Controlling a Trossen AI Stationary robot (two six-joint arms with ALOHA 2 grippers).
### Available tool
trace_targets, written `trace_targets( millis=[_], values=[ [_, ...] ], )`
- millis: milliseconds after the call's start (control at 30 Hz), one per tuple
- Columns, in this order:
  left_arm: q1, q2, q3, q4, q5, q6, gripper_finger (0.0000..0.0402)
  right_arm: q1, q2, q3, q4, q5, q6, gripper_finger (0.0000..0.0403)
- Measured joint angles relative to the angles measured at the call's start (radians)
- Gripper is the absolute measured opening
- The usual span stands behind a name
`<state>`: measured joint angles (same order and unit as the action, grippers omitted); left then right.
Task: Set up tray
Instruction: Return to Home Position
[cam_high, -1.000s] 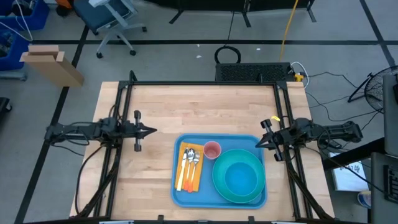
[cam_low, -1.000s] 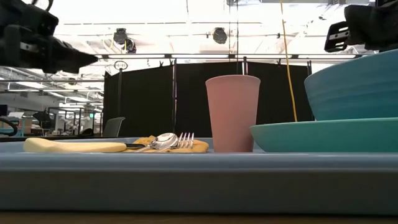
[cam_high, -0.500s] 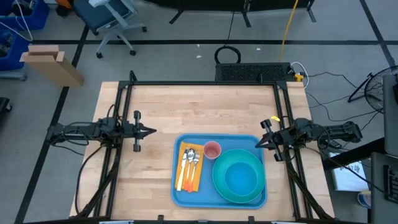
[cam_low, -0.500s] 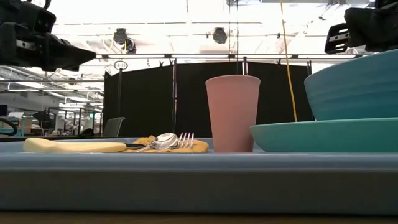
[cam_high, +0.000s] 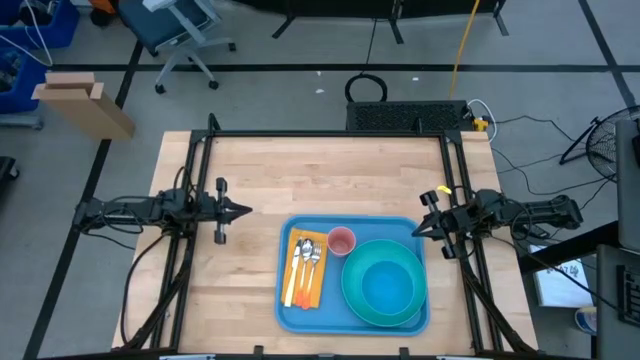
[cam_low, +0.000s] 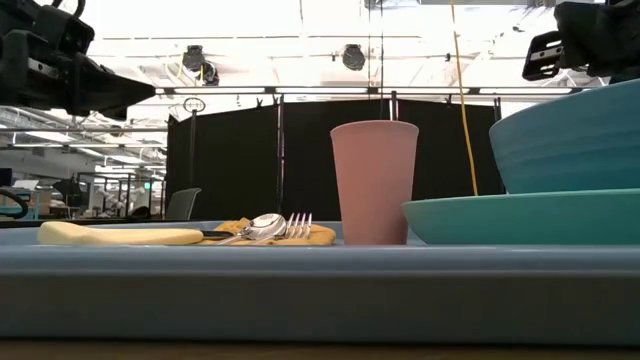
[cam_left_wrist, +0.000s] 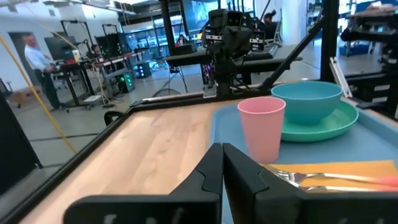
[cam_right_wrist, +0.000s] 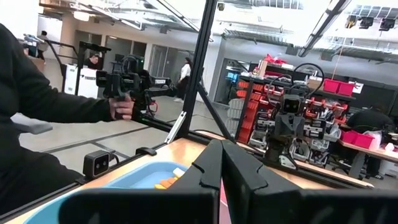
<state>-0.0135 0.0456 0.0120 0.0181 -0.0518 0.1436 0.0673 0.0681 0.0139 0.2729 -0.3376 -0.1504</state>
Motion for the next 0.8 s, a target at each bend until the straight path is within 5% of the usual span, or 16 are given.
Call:
trace_targets(
  millis=[800],
  values=[
    [0.0, 0.0, -0.003, 0.036, -0.002, -0.021, 0.0038, 0.0, 0.0, 0.0, -0.003, -0.004, 0.034, 0.0]
  ],
)
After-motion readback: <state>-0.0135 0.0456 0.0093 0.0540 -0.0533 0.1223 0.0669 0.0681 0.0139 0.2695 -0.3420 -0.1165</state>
